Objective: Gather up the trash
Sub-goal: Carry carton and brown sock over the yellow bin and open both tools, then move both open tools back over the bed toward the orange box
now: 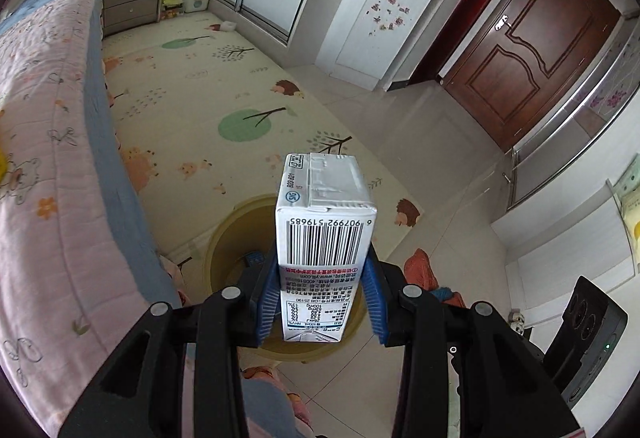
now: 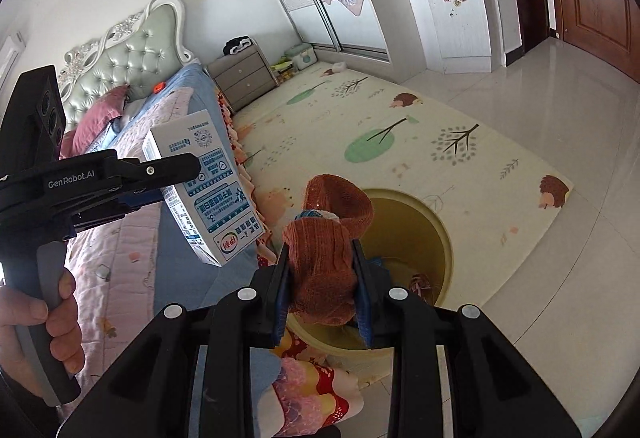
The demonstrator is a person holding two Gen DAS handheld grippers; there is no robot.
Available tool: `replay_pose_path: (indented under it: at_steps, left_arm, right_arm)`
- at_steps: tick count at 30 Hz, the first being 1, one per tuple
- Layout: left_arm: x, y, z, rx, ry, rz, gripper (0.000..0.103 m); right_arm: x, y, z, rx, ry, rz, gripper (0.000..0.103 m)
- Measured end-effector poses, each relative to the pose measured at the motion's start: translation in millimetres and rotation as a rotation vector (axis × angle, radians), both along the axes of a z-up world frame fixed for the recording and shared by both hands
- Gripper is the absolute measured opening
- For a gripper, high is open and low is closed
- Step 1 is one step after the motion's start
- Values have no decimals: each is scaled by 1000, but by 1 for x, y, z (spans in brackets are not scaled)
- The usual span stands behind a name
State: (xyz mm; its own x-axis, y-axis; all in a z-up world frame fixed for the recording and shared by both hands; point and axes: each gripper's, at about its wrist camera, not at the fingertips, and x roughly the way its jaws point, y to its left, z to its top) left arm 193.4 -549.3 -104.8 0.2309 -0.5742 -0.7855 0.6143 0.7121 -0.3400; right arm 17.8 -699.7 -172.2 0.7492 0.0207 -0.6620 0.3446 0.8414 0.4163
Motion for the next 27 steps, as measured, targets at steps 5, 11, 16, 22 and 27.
replay_pose_path:
  at_steps: [5, 11, 16, 22, 27]
  left_arm:
    - [22, -19, -30, 33, 94, -21, 38]
    - [38, -31, -45, 48, 102, -20, 38]
    - [50, -40, -59, 75, 121, -5, 82]
    - [41, -54, -62, 133, 71, -56, 99]
    - [33, -60, -62, 161, 45, -97, 99]
  right_arm:
    - [19, -5, -22, 16, 39, 3, 27]
    - [45, -11, -40, 15, 77, 14, 27]
    - [58, -13, -53, -4, 117, -1, 56]
    - [53, -16, -65, 10, 120, -3, 63]
    - [50, -16, -67, 20, 129, 2, 63]
